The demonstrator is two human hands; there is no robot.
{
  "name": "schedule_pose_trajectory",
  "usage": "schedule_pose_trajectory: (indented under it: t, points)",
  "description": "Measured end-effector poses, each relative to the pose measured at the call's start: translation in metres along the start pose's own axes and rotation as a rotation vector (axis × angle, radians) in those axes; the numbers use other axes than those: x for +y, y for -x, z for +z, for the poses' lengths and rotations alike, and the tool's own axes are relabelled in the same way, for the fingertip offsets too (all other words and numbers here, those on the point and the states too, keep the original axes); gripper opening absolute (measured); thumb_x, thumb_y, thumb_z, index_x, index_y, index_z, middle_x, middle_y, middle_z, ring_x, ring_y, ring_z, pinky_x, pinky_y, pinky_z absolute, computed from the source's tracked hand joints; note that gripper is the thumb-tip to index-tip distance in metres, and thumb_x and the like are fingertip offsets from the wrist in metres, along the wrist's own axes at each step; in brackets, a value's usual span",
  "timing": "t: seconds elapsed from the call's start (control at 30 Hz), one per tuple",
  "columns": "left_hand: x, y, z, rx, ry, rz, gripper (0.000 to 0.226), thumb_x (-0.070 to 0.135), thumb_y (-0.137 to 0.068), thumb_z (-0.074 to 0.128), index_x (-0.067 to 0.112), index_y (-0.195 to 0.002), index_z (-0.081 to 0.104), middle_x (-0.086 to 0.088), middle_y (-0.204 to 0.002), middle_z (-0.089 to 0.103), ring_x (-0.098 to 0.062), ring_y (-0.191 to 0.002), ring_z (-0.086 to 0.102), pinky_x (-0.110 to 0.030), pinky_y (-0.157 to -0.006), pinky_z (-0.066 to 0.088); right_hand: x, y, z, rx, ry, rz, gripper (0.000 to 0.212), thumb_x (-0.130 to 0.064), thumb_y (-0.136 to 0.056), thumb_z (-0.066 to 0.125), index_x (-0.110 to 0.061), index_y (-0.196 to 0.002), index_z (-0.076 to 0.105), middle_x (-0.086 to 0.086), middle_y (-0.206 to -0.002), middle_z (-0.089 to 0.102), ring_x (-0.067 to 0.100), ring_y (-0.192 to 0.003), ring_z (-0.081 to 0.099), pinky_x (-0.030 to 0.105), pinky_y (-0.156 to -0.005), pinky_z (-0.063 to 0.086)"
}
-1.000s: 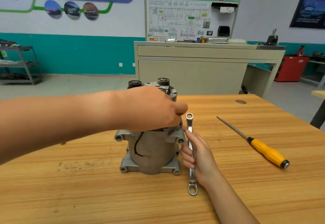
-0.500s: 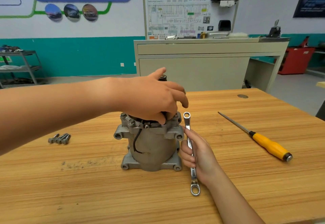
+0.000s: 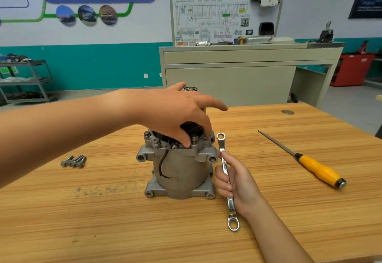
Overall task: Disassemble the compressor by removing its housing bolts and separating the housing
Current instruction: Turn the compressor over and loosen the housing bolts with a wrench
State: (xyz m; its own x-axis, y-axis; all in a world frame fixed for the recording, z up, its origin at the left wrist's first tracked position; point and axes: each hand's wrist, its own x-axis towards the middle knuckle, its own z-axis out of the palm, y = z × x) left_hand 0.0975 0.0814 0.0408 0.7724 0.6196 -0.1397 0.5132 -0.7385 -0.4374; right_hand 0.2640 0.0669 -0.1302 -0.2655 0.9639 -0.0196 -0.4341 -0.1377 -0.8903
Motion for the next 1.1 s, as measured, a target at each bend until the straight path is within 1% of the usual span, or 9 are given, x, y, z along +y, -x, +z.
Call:
schedule_pose_trajectory:
  t: [0.17,0.33,0.47,0.53,0.63,0.7,0.77,0.93,1.1]
  points:
    - [0.000,-0.002,0.001,0.004,-0.033,0.022,0.015,0.037,-0.089,0.056,0.032,-0.101,0.063,0.020,-0.151,0.017,-0.002,-0.137,0.010,-0.063,-0.110,0.008,0.001,0.000,-0.001,-0.006,-0.018,-0.001,0.020,-0.040,-0.070,0.057,-0.021,-0.078,0.061,-0.002,-0.047,0.026,0.007,-0.034,0.021,0.013,-0.032,0.017]
    - [0.000,0.002,0.005,0.098,-0.061,0.026,0.030,0.041,-0.084,0.062,0.036,-0.113,0.056,0.025,-0.148,-0.009,-0.006,-0.134,0.011,-0.066,-0.106,0.000,0.002,-0.002,-0.004,-0.018,-0.022,-0.007,0.020,-0.041,-0.074,0.056,-0.025,-0.074,0.068,-0.002,-0.048,0.025,0.007,-0.034,0.022,0.013,-0.031,0.019]
    - [0.002,0.002,0.008,0.158,-0.063,0.077,0.012,0.035,-0.088,0.058,0.028,-0.097,0.064,0.011,-0.154,0.012,-0.009,-0.136,0.014,-0.068,-0.105,-0.003,0.003,-0.002,-0.005,-0.016,-0.018,-0.004,0.021,-0.043,-0.072,0.057,-0.027,-0.070,0.069,-0.002,-0.049,0.026,0.006,-0.034,0.022,0.013,-0.032,0.019]
    - [0.003,0.001,0.008,0.154,-0.064,0.038,0.026,0.048,-0.089,0.052,0.026,-0.093,0.066,0.012,-0.153,0.016,-0.007,-0.136,0.013,-0.066,-0.105,-0.005,0.003,-0.002,-0.005,-0.023,-0.026,0.008,0.021,-0.043,-0.072,0.057,-0.024,-0.074,0.068,-0.002,-0.048,0.026,0.006,-0.034,0.022,0.013,-0.031,0.019]
    - [0.002,0.005,0.009,0.258,-0.068,0.074,0.038,0.056,-0.082,0.052,0.025,-0.100,0.067,0.011,-0.156,0.008,-0.014,-0.138,0.018,-0.069,-0.103,-0.003,0.003,-0.002,-0.005,-0.023,-0.031,0.021,0.026,-0.043,-0.070,0.058,-0.021,-0.083,0.065,-0.002,-0.048,0.026,0.006,-0.034,0.022,0.012,-0.031,0.019]
    - [0.002,0.009,0.009,0.282,-0.052,0.118,0.029,0.041,-0.081,0.064,0.027,-0.106,0.066,0.010,-0.155,0.003,-0.017,-0.137,0.020,-0.071,-0.101,0.000,0.003,-0.002,-0.005,-0.019,-0.027,0.019,0.029,-0.042,-0.071,0.057,-0.020,-0.088,0.064,-0.002,-0.048,0.026,0.006,-0.034,0.022,0.013,-0.031,0.019]
    - [0.000,0.009,0.008,0.246,-0.053,0.123,0.018,0.030,-0.084,0.065,0.027,-0.101,0.067,0.008,-0.156,0.012,-0.015,-0.137,0.019,-0.072,-0.102,0.000,0.002,-0.002,-0.004,-0.019,-0.029,0.022,0.028,-0.041,-0.072,0.057,-0.020,-0.088,0.064,-0.002,-0.048,0.026,0.006,-0.034,0.022,0.013,-0.031,0.019]
    - [-0.004,0.006,0.009,0.158,-0.039,0.012,0.033,0.051,-0.085,0.052,0.030,-0.107,0.063,0.011,-0.156,0.007,-0.003,-0.133,0.009,-0.067,-0.105,-0.003,0.001,-0.002,-0.003,-0.025,-0.039,0.033,0.026,-0.041,-0.072,0.055,-0.021,-0.085,0.065,-0.002,-0.048,0.026,0.006,-0.034,0.022,0.012,-0.031,0.017]
    - [-0.002,0.005,0.009,0.170,-0.008,0.059,0.018,0.034,-0.086,0.060,0.029,-0.102,0.065,0.010,-0.152,0.021,-0.005,-0.137,0.010,-0.069,-0.103,-0.007,0.000,0.000,-0.004,-0.033,-0.048,0.040,0.030,-0.041,-0.071,0.054,-0.019,-0.089,0.062,-0.002,-0.047,0.026,0.006,-0.033,0.022,0.012,-0.031,0.018]
